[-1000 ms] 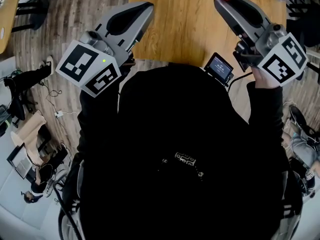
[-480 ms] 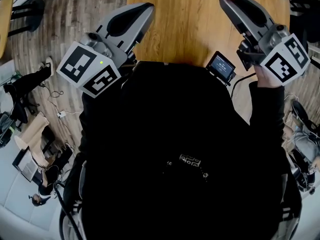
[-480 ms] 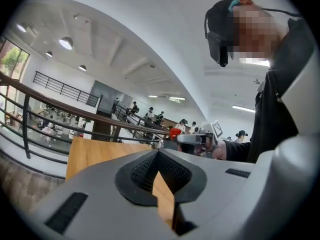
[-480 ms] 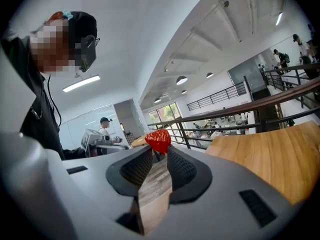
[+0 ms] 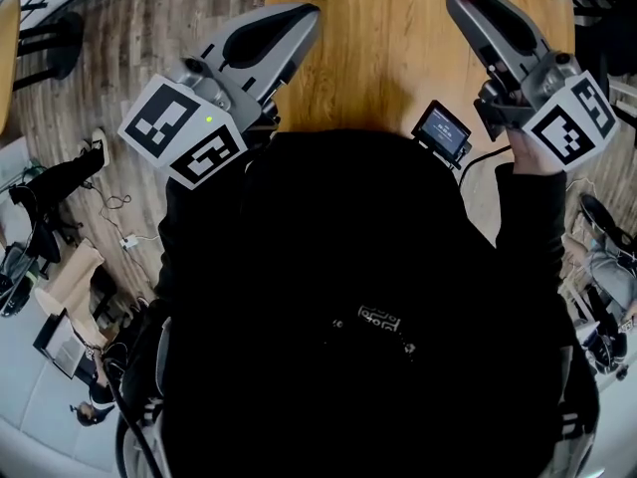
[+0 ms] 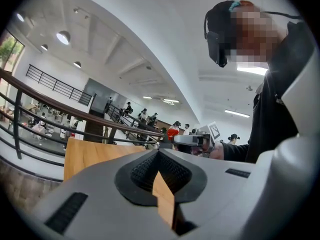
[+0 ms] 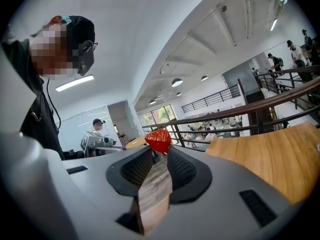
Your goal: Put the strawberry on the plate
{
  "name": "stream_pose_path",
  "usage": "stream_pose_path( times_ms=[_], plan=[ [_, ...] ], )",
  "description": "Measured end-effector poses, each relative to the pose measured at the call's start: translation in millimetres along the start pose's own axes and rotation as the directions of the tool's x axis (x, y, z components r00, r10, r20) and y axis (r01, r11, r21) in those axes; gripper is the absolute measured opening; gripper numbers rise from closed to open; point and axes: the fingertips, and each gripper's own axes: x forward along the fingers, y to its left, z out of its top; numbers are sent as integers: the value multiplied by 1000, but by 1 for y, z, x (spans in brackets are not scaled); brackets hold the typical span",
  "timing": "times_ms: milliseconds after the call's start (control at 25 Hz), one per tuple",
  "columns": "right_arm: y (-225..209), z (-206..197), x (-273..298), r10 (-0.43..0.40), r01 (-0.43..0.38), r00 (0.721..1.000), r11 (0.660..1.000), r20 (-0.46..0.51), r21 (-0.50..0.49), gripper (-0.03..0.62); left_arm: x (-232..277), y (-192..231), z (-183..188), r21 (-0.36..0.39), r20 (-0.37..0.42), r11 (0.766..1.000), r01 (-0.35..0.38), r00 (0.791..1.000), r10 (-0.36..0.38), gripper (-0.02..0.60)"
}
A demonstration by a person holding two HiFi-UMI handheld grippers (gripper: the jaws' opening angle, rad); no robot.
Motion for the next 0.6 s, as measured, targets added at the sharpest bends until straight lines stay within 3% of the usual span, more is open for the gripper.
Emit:
stream_pose_path(
  times_ms=[360, 600],
  plan=[
    [-6, -12, 12, 42, -43, 998, 999, -54, -20, 104, -10, -15, -19, 3, 17, 999, -34, 999, 34, 0],
    [-12, -19, 7, 50, -55, 994, 997, -97, -52, 104, -18, -29, -29, -37, 39, 997, -74, 996, 75, 0]
  ],
)
